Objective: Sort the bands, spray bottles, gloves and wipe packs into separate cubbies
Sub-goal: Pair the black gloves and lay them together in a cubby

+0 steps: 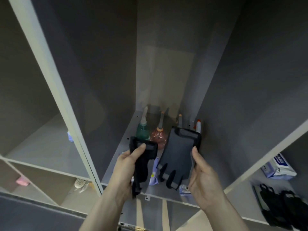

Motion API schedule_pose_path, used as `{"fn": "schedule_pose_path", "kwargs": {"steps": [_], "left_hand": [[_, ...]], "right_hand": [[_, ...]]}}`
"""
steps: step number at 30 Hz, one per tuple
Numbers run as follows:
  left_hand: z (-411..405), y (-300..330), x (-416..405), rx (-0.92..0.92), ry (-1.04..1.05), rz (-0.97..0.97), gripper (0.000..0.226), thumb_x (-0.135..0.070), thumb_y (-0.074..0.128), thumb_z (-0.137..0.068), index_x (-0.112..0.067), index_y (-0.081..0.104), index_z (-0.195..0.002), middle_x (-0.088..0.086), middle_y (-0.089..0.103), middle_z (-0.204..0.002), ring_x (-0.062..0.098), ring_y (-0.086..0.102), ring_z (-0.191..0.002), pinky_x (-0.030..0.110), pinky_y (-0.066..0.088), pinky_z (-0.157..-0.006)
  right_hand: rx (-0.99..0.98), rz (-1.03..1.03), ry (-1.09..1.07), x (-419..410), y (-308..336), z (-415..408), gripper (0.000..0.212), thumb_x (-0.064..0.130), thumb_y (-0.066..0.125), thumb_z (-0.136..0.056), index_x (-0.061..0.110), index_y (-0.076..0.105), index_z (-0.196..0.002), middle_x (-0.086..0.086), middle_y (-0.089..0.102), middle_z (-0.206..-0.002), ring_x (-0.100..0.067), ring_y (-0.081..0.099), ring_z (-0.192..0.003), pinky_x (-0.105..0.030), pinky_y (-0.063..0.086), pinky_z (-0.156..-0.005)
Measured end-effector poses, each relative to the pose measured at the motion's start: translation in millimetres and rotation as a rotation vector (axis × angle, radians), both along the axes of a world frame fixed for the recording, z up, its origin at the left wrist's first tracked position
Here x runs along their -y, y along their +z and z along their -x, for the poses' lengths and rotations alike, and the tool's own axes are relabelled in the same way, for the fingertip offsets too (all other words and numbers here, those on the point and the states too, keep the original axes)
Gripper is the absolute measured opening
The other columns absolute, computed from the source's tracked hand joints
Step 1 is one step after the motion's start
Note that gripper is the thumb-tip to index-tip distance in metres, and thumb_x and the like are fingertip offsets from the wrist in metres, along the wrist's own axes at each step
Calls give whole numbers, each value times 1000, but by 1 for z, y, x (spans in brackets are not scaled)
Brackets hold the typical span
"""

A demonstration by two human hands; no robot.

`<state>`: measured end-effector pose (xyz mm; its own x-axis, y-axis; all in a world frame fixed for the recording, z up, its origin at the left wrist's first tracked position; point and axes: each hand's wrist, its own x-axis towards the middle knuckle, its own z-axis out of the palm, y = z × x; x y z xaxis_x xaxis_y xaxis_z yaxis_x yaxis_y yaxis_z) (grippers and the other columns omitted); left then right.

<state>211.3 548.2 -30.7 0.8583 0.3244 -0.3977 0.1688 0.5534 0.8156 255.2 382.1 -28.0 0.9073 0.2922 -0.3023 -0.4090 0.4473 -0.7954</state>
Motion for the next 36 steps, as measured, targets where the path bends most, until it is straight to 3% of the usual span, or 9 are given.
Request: {"fn": "schedule_pose_path", "kwargs": {"steps": [2, 8, 14, 16, 19, 23, 26, 32, 36], "left_hand": [[2, 3, -6, 57, 14, 8, 19, -17, 67, -84, 1, 69, -89, 15, 70, -71, 23, 63, -50, 24, 49, -46], [3, 7, -22, 185, 16, -10, 23, -4, 62, -84, 2, 66, -106, 22, 71, -94, 27, 70, -73, 30, 58, -59], [4, 10, -27, 279, 21, -97, 23, -8, 63, -81, -2, 68, -102, 20, 72, -95, 27, 70, -80, 30, 58, -64], [5, 12, -24, 302, 45, -182, 22, -11, 65, -79, -4, 69, -100, 16, 73, -92, 27, 70, -80, 31, 58, -66], [6, 17, -15, 350, 126, -323, 15, -9, 65, -82, -11, 71, -97, 10, 75, -91, 25, 71, -83, 36, 58, -74], [8, 23, -2, 477, 166, -477, 19, -3, 68, -80, -21, 70, -83, 1, 71, -75, 19, 65, -66, 28, 54, -58], [12, 25, 3, 625, -13, -530, 35, 15, 66, -76, -19, 69, -77, 0, 75, -86, 13, 70, -81, 18, 53, -68], [12, 9, 2, 734, -140, -859, 62, 33, 50, -64, -18, 68, -94, -6, 71, -112, 13, 60, -118, 36, 46, -103], [7, -8, 7, 729, -168, -1187, 70, 25, 54, -57, -22, 67, -107, -17, 63, -126, 5, 51, -127, 36, 35, -111]], "right_hand": [[3, 13, 10, 2, 0, -1, 35, 27, 52, -91, 11, 64, -120, -9, 69, -117, -25, 64, -111, -48, 44, -103], [61, 40, -45, 7, 0, -1, 35, 6, 61, -78, 4, 64, -113, -9, 74, -97, -18, 72, -83, -28, 58, -64], [241, 90, -4, 15, 9, -5, 22, -6, 48, -84, 5, 66, -85, -6, 72, -80, -18, 68, -74, -30, 55, -64], [343, 127, 42, 13, 12, -8, 12, 15, 61, -72, 4, 66, -73, -15, 67, -78, -24, 63, -75, -36, 49, -71], [502, 163, 124, 3, 15, -12, 40, 48, 71, -57, 9, 65, -65, -15, 65, -81, -25, 62, -83, -30, 50, -79], [604, 168, 97, -16, 15, -14, 14, 18, 55, -67, 16, 68, -64, -6, 67, -86, -20, 62, -90, -31, 44, -87], [462, 106, 61, -28, 13, -13, 22, 12, 53, -71, 15, 72, -79, -7, 70, -103, -20, 64, -98, -31, 46, -91], [265, 288, -59, -32, -3, -7, 20, -2, 56, -85, 13, 67, -92, -4, 73, -88, -15, 69, -82, -30, 57, -74], [-55, -159, -81, -36, 7, 4, 26, 17, 52, -85, 6, 76, -90, -19, 71, -104, -26, 70, -85, -38, 57, -76]]}}
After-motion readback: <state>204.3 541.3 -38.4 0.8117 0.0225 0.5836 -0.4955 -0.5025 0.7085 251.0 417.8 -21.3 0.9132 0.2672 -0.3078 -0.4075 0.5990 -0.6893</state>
